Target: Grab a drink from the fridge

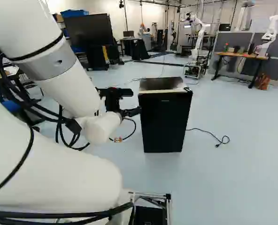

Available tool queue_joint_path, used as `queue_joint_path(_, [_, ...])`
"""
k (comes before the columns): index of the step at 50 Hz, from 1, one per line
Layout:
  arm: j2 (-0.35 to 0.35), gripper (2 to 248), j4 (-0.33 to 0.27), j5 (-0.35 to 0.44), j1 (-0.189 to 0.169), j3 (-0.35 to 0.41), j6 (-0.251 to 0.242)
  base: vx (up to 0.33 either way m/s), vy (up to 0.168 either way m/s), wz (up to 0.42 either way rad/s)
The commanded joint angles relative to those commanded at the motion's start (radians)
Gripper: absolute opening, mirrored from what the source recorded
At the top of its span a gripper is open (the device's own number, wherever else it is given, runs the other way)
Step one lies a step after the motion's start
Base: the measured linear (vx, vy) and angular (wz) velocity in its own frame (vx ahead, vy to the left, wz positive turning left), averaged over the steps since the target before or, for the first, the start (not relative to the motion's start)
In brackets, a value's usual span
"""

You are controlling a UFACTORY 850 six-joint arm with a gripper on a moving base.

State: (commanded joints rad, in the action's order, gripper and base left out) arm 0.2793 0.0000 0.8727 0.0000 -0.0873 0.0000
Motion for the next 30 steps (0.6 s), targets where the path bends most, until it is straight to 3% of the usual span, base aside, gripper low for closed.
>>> queue_joint_path(30, [0.000, 247, 0.000, 0.000, 0.000, 0.000, 0.000, 0.000, 0.000, 0.000])
